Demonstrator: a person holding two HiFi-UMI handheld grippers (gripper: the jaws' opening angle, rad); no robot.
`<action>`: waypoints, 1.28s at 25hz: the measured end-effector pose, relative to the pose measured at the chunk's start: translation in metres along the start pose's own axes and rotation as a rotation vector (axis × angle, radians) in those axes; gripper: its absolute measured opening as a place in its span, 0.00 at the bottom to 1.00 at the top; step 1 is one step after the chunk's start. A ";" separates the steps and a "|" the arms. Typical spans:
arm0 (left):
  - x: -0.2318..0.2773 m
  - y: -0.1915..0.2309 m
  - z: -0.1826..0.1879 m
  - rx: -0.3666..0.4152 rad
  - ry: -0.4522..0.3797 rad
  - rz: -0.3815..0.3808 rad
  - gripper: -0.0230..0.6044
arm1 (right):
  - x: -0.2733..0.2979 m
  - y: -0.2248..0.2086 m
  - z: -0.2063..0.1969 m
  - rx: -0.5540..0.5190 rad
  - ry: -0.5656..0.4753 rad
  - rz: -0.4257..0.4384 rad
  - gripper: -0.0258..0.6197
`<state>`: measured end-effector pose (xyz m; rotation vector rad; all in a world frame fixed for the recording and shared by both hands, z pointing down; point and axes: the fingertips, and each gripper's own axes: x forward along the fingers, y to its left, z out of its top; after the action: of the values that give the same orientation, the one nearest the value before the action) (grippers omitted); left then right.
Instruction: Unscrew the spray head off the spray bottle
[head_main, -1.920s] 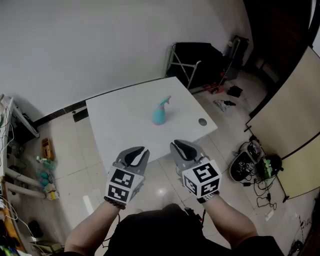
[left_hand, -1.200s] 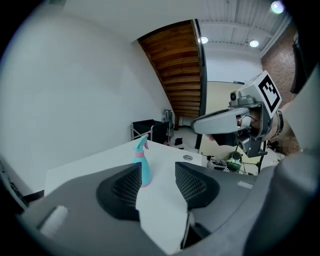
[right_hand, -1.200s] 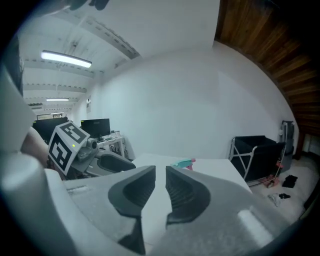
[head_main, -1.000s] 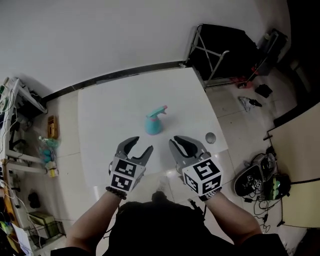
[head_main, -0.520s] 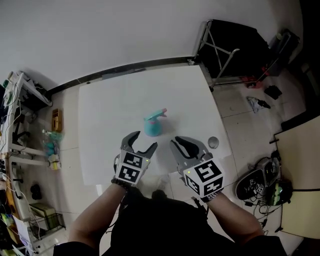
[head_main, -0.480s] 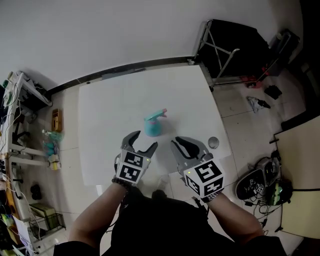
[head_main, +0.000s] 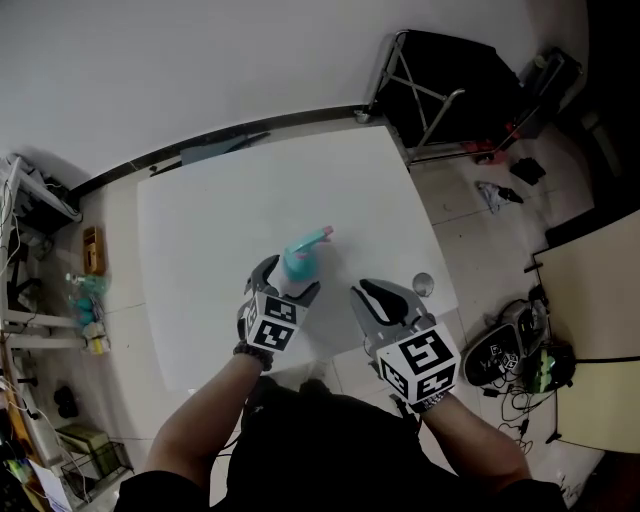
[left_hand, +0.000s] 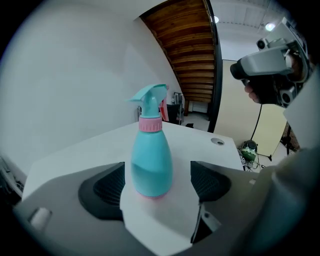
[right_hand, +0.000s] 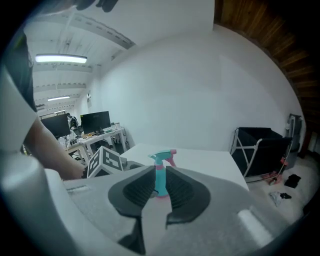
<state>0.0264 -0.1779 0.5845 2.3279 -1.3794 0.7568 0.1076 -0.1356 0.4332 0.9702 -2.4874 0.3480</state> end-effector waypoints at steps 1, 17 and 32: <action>0.005 0.000 -0.002 0.005 0.003 -0.007 0.72 | 0.000 -0.001 0.000 0.002 0.006 -0.009 0.12; 0.051 0.002 -0.031 0.050 0.066 -0.104 0.75 | 0.009 0.000 0.001 0.023 0.066 -0.112 0.12; 0.048 0.005 -0.031 0.109 0.102 -0.118 0.70 | 0.007 0.000 0.006 0.012 0.058 -0.108 0.12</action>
<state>0.0321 -0.1974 0.6384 2.3921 -1.1743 0.9224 0.1009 -0.1416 0.4316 1.0783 -2.3727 0.3517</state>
